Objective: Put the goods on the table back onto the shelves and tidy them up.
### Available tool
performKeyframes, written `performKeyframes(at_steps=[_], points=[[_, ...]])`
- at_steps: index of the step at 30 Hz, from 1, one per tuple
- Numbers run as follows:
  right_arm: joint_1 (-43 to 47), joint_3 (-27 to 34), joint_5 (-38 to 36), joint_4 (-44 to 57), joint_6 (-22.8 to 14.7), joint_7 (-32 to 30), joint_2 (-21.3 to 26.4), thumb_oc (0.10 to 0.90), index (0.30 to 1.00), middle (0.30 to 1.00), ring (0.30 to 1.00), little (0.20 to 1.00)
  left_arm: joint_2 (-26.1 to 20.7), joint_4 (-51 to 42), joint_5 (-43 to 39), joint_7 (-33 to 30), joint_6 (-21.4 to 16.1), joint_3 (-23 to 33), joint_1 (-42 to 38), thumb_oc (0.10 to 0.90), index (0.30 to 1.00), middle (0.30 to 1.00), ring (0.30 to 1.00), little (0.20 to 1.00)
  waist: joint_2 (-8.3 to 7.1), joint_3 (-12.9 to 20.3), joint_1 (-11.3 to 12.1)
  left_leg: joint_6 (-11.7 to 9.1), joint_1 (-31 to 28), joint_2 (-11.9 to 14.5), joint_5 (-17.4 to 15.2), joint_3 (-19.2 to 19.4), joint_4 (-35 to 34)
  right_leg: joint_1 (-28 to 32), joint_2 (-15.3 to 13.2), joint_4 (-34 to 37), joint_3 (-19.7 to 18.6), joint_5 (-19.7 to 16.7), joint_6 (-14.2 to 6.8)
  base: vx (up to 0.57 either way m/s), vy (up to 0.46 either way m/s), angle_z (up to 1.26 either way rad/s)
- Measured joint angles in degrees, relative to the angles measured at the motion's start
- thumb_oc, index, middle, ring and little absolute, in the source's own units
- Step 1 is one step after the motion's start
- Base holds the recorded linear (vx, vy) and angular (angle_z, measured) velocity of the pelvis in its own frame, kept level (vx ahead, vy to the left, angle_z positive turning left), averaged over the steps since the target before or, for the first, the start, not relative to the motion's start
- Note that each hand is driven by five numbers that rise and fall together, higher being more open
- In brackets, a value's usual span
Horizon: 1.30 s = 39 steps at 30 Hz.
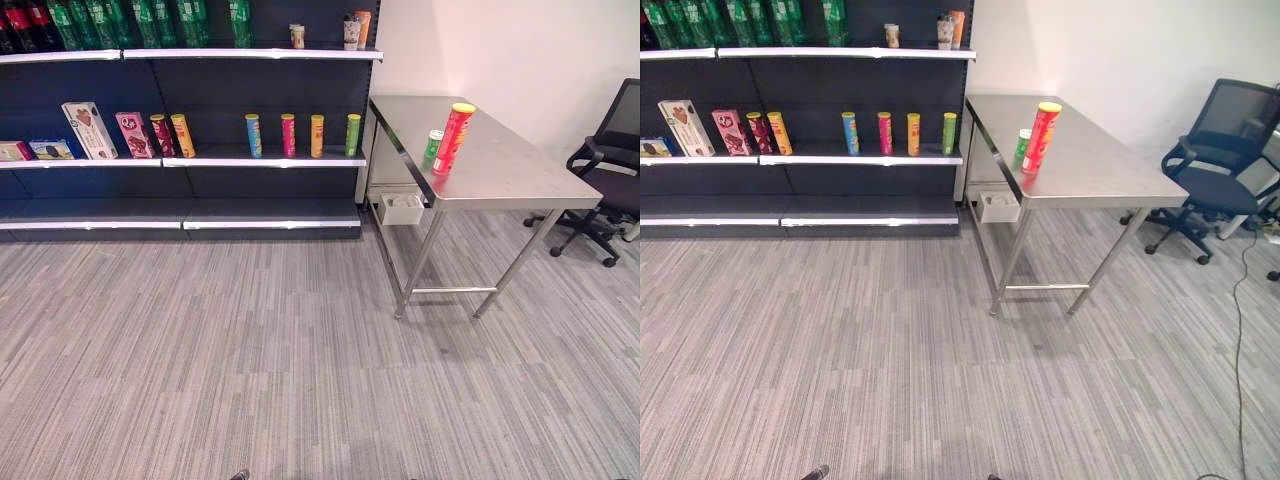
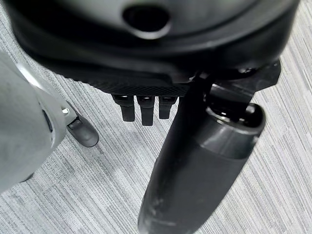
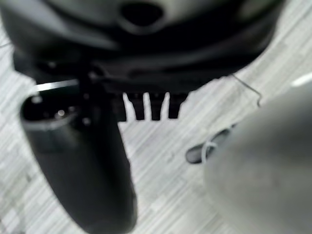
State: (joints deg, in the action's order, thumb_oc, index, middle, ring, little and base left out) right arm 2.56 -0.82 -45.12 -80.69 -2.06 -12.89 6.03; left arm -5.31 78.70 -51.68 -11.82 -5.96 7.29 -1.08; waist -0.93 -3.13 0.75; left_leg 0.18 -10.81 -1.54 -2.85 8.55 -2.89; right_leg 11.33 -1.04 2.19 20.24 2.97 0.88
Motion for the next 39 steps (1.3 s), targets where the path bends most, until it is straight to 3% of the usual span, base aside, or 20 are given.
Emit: performKeyframes(at_steps=[5,37,38,39], points=[[0.5,-2.4,2.1,0.2,0.0,0.1,0.0,0.8,0.9,0.9,0.9,0.9,-0.2,0.0,1.1,2.5,0.1,-2.3,0.1,0.8,0.9,0.9,0.9,0.9,0.03,-0.4,0.1,0.0,0.0,0.0,0.0,0.0,-0.2,0.0,0.0,0.1,0.0,0.0,0.0,0.0,0.0,0.0],[2.1,-5.6,9.2,0.7,0.0,0.2,0.2,0.8,0.9,0.9,0.9,0.9,-0.6,0.1,5.0,3.8,0.1,-4.3,0.3,0.8,0.9,0.9,0.9,0.9,0.45,-0.7,0.1,-0.2,0.0,0.0,0.2,-0.1,-0.2,0.0,0.3,0.3,0.0,0.1,-0.1,-0.02,-0.009,0.0],[2.4,-5.7,9.4,0.6,0.0,0.2,0.0,0.8,0.9,0.9,0.9,0.9,-0.6,0.1,5.0,3.8,0.1,-4.3,0.2,0.8,0.9,0.9,0.9,0.9,0.38,-1.1,0.1,-0.2,1.0,0.0,0.1,-0.1,1.4,-0.3,0.2,0.1,-0.2,0.1,-0.1,-0.29,-0.106,0.13],[3.1,-5.5,9.8,0.6,0.1,0.4,-0.5,0.8,0.9,0.9,0.9,0.9,-1.0,-0.2,4.5,3.8,0.0,-4.4,-1.1,0.8,0.9,0.9,0.9,0.9,-0.78,-1.9,0.4,-1.7,6.8,0.1,-1.4,0.3,10.2,-3.4,-0.8,-2.0,0.1,1.1,0.8,-0.1,-0.023,0.21]])
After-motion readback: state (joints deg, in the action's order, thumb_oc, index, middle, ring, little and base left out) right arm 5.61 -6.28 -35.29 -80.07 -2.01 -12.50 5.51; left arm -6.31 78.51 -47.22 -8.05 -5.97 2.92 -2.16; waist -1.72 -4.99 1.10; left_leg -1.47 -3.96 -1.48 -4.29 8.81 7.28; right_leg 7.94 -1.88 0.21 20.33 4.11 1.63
